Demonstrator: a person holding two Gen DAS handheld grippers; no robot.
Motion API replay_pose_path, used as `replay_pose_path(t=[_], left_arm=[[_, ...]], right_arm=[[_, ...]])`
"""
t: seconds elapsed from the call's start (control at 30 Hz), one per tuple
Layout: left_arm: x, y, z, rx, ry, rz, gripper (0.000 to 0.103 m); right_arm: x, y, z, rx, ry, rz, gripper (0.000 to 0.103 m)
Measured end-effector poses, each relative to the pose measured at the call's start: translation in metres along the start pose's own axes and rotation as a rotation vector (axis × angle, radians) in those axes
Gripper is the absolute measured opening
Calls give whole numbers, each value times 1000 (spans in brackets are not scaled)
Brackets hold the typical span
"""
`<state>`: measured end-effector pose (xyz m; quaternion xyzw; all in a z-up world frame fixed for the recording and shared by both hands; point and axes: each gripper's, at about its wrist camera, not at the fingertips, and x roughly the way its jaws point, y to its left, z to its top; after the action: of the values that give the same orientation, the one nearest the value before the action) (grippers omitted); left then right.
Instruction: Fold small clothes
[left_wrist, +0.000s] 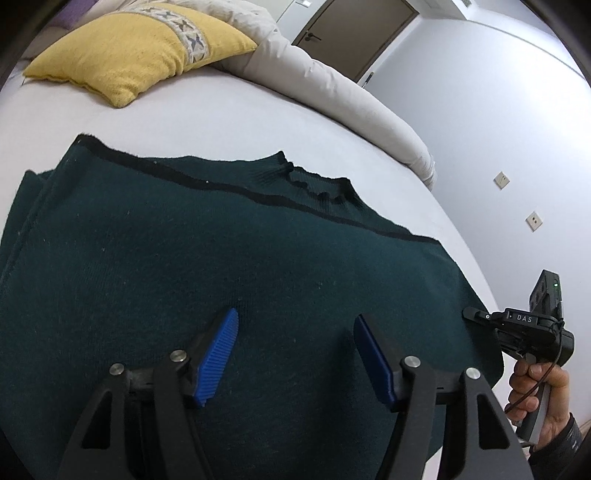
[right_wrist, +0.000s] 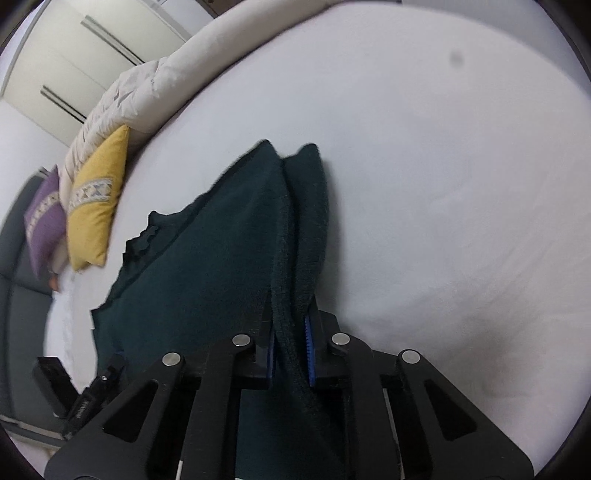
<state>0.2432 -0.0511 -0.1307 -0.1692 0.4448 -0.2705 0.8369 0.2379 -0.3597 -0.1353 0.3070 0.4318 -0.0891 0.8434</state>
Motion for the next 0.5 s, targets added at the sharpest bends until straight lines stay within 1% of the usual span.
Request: replay_pose_path(t=[0.03,0.07,0.13,0.17,0.2,0.23,0.27,0.3,0.37,0.4,0.43,0.47,0.5], left_arm=[[0,1,0,-4,0,-6,66],[0,3,0,-8,0,-11,66],[-1,6,2,-26,0,-27,65],[-2,8,3,-41,0,-39,65],[-4,12,4,-72,1,-61,64],[-7,17,7,-112,1,-89,63],[-12,26,9,-177,0,-134,63],[-16,34,11,-231,-3,-169,63],[-24,47,12,-306,-16,-219,63],[-28,52,13,-326,-22,-230,63],[-32,56,13,-339,-32,-237,65],[-36,60,13,-351,-44,-237,66],[-38,62,12,-356,-44,-235,67]], right_arm=[[-5,9,-1,-31,-12,-20,10],[-10,27,-1,-82,-28,-38,10],[-20,75,-5,-214,-55,-53,10],[-23,102,-10,-284,-61,-45,10],[-25,139,-20,-376,-56,-16,10],[-24,166,-30,-454,-47,4,10],[-21,184,-39,-509,-41,17,10],[-13,210,-55,-595,-17,37,10],[5,230,-72,-673,34,22,10],[20,238,-82,-706,69,2,10],[30,242,-88,-712,98,-3,13],[40,244,-92,-699,132,9,19],[47,244,-95,-674,163,27,24]])
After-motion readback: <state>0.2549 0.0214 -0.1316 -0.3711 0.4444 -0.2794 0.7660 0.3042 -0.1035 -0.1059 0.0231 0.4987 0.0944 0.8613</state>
